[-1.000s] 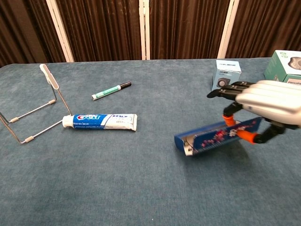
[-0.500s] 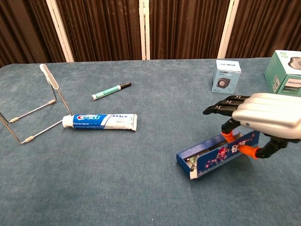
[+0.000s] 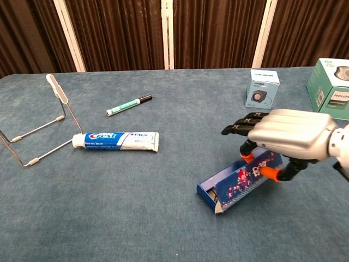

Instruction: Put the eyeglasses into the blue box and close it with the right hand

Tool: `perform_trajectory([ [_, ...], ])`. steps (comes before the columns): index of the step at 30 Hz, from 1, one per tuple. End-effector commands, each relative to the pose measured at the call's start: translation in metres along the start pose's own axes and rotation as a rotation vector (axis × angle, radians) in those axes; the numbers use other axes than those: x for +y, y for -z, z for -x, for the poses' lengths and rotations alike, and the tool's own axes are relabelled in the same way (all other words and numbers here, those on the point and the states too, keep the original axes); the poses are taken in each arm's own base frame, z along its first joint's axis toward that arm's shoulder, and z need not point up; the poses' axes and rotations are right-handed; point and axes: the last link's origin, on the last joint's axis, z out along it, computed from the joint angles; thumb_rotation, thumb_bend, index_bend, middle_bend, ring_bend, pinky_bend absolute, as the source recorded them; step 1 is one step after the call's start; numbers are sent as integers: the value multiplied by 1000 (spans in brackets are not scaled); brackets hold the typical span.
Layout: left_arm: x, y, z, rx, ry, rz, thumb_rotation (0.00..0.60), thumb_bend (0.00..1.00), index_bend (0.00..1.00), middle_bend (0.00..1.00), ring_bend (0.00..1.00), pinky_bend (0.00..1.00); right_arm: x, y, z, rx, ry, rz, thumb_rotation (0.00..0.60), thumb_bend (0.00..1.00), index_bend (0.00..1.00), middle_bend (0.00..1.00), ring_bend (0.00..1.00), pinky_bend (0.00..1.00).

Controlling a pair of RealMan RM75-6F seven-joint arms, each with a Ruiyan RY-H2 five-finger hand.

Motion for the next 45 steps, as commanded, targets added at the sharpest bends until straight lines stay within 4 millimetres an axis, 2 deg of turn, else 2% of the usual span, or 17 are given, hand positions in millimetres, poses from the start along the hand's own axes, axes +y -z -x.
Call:
perform_trajectory([
  [1,0,0,0,0,1,0,600,0,0,0,0,0,-6,-10,-3,20,16,9,600,437,496,27,0,0],
  [5,0,0,0,-1,0,0,600,0,0,0,0,0,-11,-18,-7,79,15,36,600,411,291,20,0,0],
  [7,0,-1,1,-3,-1,0,600,0,0,0,0,0,-14,-23,-8,114,12,57,600,388,232,11,0,0],
  [10,0,-1,1,-3,-3,1,600,0,0,0,0,0,-19,-29,-8,135,-5,73,600,303,150,0,0,0],
  [14,-1,-1,1,-3,-2,-2,600,0,0,0,0,0,-24,-34,-14,160,-33,79,600,124,116,0,0,0],
  [17,-1,-1,1,-3,0,-5,600,0,0,0,0,0,-25,-34,-23,195,-62,79,600,54,102,0,0,0],
  [23,-2,-2,1,-3,0,-6,600,0,0,0,0,0,-16,-24,-52,236,-133,51,600,46,37,0,0,0],
  [27,0,-1,1,-2,-3,-1,600,0,0,0,0,0,-2,-14,-59,121,-129,9,600,39,0,0,0,0],
  [36,1,-1,2,-4,-11,-1,600,0,0,0,0,0,5,-11,-25,-86,-113,-51,600,39,0,0,0,0],
  [45,0,-4,4,-9,-15,-9,600,0,0,0,0,0,-5,-23,-6,-92,-92,-86,600,46,0,0,0,0],
])
